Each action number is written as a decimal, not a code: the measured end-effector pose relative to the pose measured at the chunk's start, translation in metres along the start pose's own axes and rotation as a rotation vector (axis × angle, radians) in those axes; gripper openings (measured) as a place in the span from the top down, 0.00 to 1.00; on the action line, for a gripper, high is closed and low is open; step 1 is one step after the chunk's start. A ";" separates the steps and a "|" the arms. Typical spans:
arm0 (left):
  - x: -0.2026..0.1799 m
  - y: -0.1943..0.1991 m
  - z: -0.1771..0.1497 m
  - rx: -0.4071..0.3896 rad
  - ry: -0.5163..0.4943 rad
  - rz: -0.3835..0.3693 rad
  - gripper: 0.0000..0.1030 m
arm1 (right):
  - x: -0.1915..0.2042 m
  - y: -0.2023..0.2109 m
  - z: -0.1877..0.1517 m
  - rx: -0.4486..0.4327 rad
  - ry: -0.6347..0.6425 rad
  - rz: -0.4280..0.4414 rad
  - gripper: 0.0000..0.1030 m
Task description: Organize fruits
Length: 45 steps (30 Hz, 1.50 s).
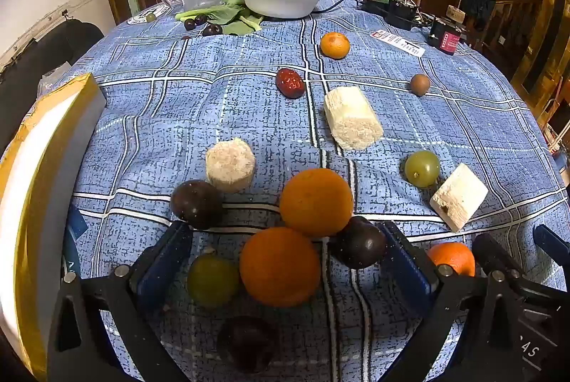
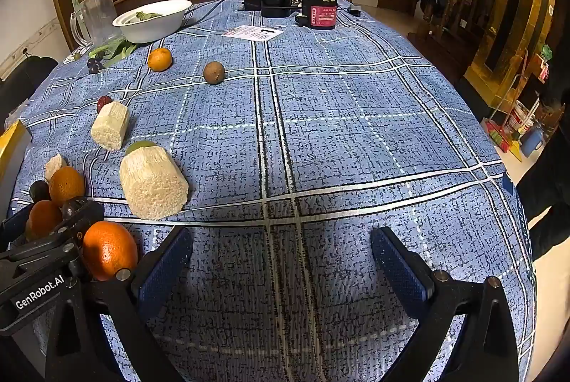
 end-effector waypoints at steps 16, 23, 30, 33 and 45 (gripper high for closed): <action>0.002 0.000 0.001 0.044 -0.046 -0.020 0.00 | 0.002 0.004 -0.002 0.012 0.006 0.009 0.01; 0.002 0.002 -0.001 0.039 -0.056 -0.032 0.00 | 0.000 0.004 0.001 0.041 0.007 0.016 0.01; 0.003 0.005 -0.005 0.044 -0.068 -0.029 0.00 | 0.001 0.002 0.001 0.053 0.010 0.022 0.01; 0.003 0.005 -0.002 0.093 -0.103 -0.044 0.00 | 0.002 0.001 0.002 0.073 0.002 0.017 0.01; 0.072 0.103 -0.003 -0.142 -0.060 -0.127 0.00 | 0.009 0.020 -0.006 0.034 0.057 -0.041 0.01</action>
Point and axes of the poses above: each gripper's, at about its wrist camera, not at the fingertips, and y roughly against the way its jaws point, x to its left, z to its top, the point moved 1 cm from there along -y, roughly the way its jaws point, and after that the axes turned 12 degrees about y, right-handed, at the moved point
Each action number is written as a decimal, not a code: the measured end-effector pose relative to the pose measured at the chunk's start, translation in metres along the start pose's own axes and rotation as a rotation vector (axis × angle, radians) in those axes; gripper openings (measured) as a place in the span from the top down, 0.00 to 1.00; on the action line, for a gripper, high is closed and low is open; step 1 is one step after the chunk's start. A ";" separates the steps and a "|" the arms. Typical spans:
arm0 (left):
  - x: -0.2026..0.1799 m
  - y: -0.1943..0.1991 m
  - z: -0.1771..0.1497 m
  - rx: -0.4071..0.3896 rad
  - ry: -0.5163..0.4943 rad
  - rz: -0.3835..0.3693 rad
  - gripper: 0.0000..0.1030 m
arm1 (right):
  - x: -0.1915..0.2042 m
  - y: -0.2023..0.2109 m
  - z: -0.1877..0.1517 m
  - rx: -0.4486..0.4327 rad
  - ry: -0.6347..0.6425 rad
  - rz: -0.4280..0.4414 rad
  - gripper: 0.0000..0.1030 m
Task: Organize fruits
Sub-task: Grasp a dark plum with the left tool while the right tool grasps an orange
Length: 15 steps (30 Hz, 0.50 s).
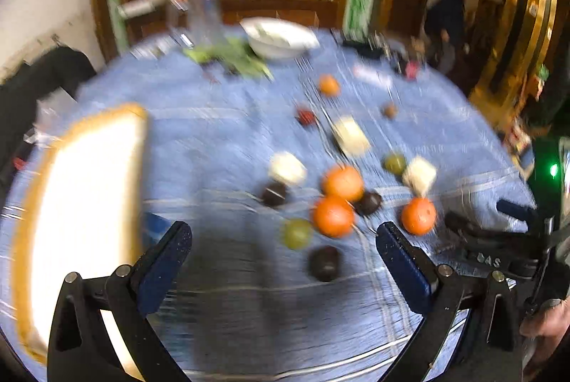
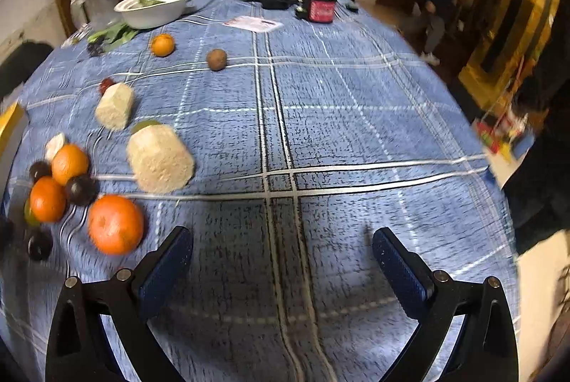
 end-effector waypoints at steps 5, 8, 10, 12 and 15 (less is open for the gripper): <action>0.055 0.053 0.027 -0.171 0.091 0.071 0.00 | 0.006 0.048 0.000 -0.174 0.024 0.054 0.01; 0.080 0.064 0.039 -0.212 0.147 0.076 0.00 | 0.012 0.068 0.005 -0.235 0.031 0.108 0.01; 0.082 0.058 0.041 -0.194 0.149 0.060 0.00 | 0.017 0.073 0.007 -0.248 0.030 0.170 0.01; 0.077 0.045 0.035 -0.132 0.143 0.009 0.00 | 0.025 0.069 0.007 -0.241 0.036 0.220 0.11; 0.065 0.025 0.020 -0.039 0.112 -0.064 0.00 | 0.036 0.055 0.005 -0.196 0.048 0.270 0.37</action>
Point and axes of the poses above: each gripper's, at about its wrist camera, not at the fingertips, and y roughly against the way its jaws point, x to its left, z to its top, the point moved 1 cm from there along -y, roughly the way its jaws point, and after that the axes turned 12 degrees about y, right-handed, at the moved point
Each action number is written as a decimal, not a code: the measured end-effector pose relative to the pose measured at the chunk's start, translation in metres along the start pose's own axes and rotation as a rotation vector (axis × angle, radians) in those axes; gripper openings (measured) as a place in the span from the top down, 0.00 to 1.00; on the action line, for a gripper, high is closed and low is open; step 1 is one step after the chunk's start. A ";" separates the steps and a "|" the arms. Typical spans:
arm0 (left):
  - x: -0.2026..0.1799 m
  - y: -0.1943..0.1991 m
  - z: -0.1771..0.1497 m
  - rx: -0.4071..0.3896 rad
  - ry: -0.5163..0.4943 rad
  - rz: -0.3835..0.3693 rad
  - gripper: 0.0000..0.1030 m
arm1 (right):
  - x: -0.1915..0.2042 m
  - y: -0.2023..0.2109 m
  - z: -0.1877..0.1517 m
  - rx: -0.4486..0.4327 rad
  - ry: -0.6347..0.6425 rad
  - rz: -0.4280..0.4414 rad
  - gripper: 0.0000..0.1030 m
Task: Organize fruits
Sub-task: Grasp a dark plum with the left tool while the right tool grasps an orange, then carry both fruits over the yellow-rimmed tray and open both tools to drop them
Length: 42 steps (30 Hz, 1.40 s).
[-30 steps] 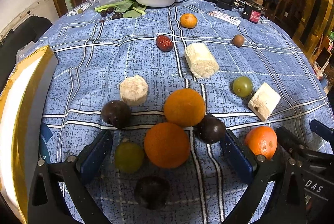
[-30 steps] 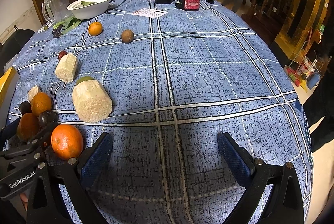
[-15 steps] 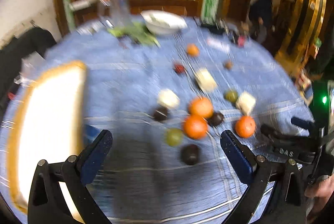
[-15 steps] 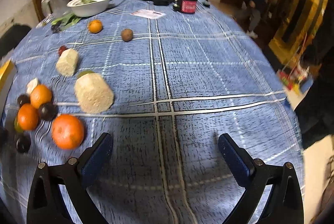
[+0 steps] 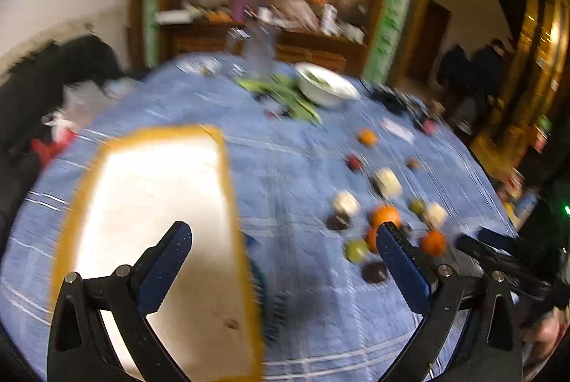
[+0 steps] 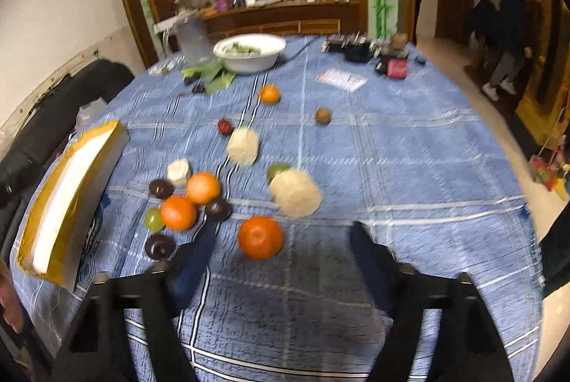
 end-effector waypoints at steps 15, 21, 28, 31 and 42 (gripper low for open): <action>-0.073 -0.066 -0.057 0.216 -0.241 -0.161 0.46 | 0.004 -0.048 -0.003 0.052 -0.041 0.154 0.45; -0.073 -0.086 -0.069 0.285 -0.224 -0.122 0.66 | 0.006 -0.055 -0.002 0.060 -0.037 0.148 0.53; -0.077 -0.083 -0.072 0.258 -0.237 -0.093 0.78 | 0.005 -0.053 -0.004 0.058 -0.043 0.127 0.63; -0.070 -0.063 -0.064 0.225 -0.199 -0.121 0.78 | 0.007 -0.044 -0.002 0.042 -0.045 0.132 0.63; 0.014 0.069 0.017 -0.022 -0.062 -0.118 0.78 | 0.078 0.052 0.056 -0.139 0.076 0.225 0.63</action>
Point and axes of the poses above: each gripper's, at about its wrist camera, not at the fingertips, and y roughly against the way its jaws point, x to its left, z to its top, the point moved 1 cm from there along -y, roughly the way its jaws point, and after that the axes turned 12 degrees about y, right-handed, at the moved point
